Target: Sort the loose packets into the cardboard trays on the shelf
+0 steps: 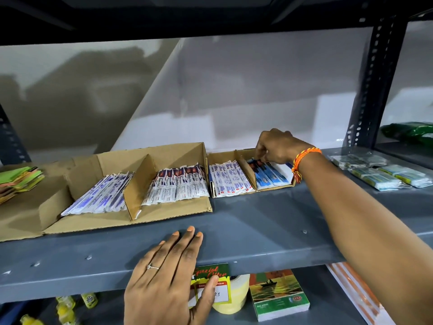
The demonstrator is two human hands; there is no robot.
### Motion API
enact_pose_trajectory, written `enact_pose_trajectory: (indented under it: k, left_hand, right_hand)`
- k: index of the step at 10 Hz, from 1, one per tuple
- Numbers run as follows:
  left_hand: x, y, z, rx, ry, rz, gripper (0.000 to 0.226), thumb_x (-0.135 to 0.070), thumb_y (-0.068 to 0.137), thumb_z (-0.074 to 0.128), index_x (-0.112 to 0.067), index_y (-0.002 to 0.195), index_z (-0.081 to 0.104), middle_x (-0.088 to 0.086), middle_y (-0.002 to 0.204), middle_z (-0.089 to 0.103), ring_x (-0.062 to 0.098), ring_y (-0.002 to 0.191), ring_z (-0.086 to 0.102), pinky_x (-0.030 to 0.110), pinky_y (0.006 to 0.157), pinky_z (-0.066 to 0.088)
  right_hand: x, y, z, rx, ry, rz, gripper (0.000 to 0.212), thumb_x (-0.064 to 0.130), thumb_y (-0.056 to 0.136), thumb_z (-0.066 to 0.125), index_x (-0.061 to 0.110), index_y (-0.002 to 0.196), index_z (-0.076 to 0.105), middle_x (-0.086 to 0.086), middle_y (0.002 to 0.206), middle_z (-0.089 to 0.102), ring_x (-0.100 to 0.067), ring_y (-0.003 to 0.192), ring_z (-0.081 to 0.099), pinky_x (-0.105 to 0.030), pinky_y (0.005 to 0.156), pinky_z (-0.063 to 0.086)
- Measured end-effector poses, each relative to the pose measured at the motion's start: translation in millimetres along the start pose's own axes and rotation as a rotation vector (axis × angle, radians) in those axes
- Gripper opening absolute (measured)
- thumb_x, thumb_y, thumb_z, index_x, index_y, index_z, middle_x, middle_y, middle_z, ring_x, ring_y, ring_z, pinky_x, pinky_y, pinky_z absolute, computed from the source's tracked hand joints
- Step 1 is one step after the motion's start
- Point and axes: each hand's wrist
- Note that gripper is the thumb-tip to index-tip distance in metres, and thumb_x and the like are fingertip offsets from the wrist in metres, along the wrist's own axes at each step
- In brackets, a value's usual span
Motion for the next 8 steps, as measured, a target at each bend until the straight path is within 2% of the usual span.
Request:
enact_pose_trajectory:
  k: [1, 2, 3, 4, 5, 6, 7, 8]
  left_hand:
    - [-0.3, -0.4, -0.3, 0.014, 0.002, -0.004, 0.06, -0.057, 0.088, 0.051, -0.017, 0.128, 0.071, -0.001, 0.135, 0.068, 0.023, 0.119, 0.068, 0.038, 0.103, 0.043]
    - [1.5, 0.6, -1.2, 0.024, -0.01, -0.015, 0.06, -0.057, 0.088, 0.051, -0.017, 0.128, 0.071, -0.001, 0.135, 0.068, 0.023, 0.12, 0.068, 0.038, 0.104, 0.043]
    - [-1.1, -0.2, -0.4, 0.03, -0.02, -0.025, 0.06, -0.056, 0.087, 0.052, -0.017, 0.127, 0.071, -0.001, 0.134, 0.068, 0.023, 0.12, 0.068, 0.038, 0.102, 0.044]
    - [-1.0, -0.7, -5.4, 0.058, -0.028, -0.013, 0.06, -0.056, 0.085, 0.054, -0.016, 0.125, 0.072, 0.0, 0.132, 0.07, 0.023, 0.117, 0.069, 0.039, 0.1, 0.044]
    - [0.7, 4.4, -3.2, 0.085, -0.046, -0.015, 0.061, -0.057, 0.084, 0.054, -0.016, 0.125, 0.073, -0.001, 0.132, 0.069, 0.023, 0.117, 0.069, 0.038, 0.099, 0.044]
    - [2.2, 17.3, -23.8, 0.007, -0.169, -0.086, 0.066, -0.059, 0.085, 0.053, -0.019, 0.137, 0.064, -0.004, 0.144, 0.06, 0.02, 0.131, 0.06, 0.033, 0.11, 0.038]
    - [10.0, 46.7, -21.5, -0.047, -0.238, -0.13, 0.07, -0.057, 0.091, 0.049, -0.022, 0.152, 0.045, -0.006, 0.16, 0.042, 0.008, 0.149, 0.037, 0.027, 0.122, 0.023]
    - [31.1, 113.3, -40.2, -0.095, -0.4, -0.301, 0.073, -0.048, 0.098, 0.043, -0.019, 0.162, 0.022, -0.006, 0.168, 0.018, -0.003, 0.155, 0.0, 0.023, 0.125, 0.0]
  right_hand:
    - [-1.0, -3.3, 2.1, 0.075, -0.03, 0.027, 0.023, 0.008, 0.08, 0.077, 0.024, 0.097, 0.08, 0.003, 0.108, 0.073, -0.016, 0.093, 0.055, -0.035, 0.083, 0.042]
    - [-1.6, -8.0, 1.0, 0.177, 0.054, 0.028, 0.03, 0.006, 0.08, 0.079, 0.021, 0.106, 0.08, -0.001, 0.112, 0.072, -0.019, 0.097, 0.063, -0.032, 0.084, 0.052]
    - [-6.7, -6.5, -2.9, 0.157, 0.147, 0.024, 0.029, 0.002, 0.081, 0.077, 0.016, 0.106, 0.079, -0.004, 0.111, 0.075, -0.019, 0.097, 0.067, -0.027, 0.078, 0.055]
    - [-13.0, -11.4, -9.8, 0.038, 0.237, 0.003, 0.023, -0.001, 0.084, 0.073, 0.011, 0.102, 0.08, -0.008, 0.108, 0.076, -0.017, 0.097, 0.067, -0.022, 0.073, 0.049]
    - [-15.5, -10.0, -14.1, -0.104, 0.328, 0.015, 0.022, -0.002, 0.085, 0.071, 0.008, 0.103, 0.079, -0.01, 0.109, 0.076, -0.014, 0.095, 0.065, -0.021, 0.079, 0.047]
    - [3.6, -6.8, -25.3, -0.388, 0.532, -0.03, 0.02, 0.003, 0.089, 0.07, 0.008, 0.107, 0.077, -0.006, 0.109, 0.075, -0.01, 0.093, 0.063, -0.007, 0.077, 0.043]
    - [14.8, -1.2, -25.6, -0.552, 0.637, 0.004, 0.02, 0.008, 0.091, 0.067, 0.01, 0.109, 0.076, -0.004, 0.11, 0.075, -0.01, 0.091, 0.064, -0.006, 0.073, 0.042]
    - [38.4, 1.8, -21.9, -0.737, 0.641, -0.022, 0.029, 0.013, 0.094, 0.06, 0.011, 0.12, 0.071, -0.007, 0.119, 0.072, -0.019, 0.103, 0.066, -0.022, 0.086, 0.048]
Point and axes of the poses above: each hand's wrist, its own y-axis towards the middle knuckle, its own z-axis out of the palm, x = y × z
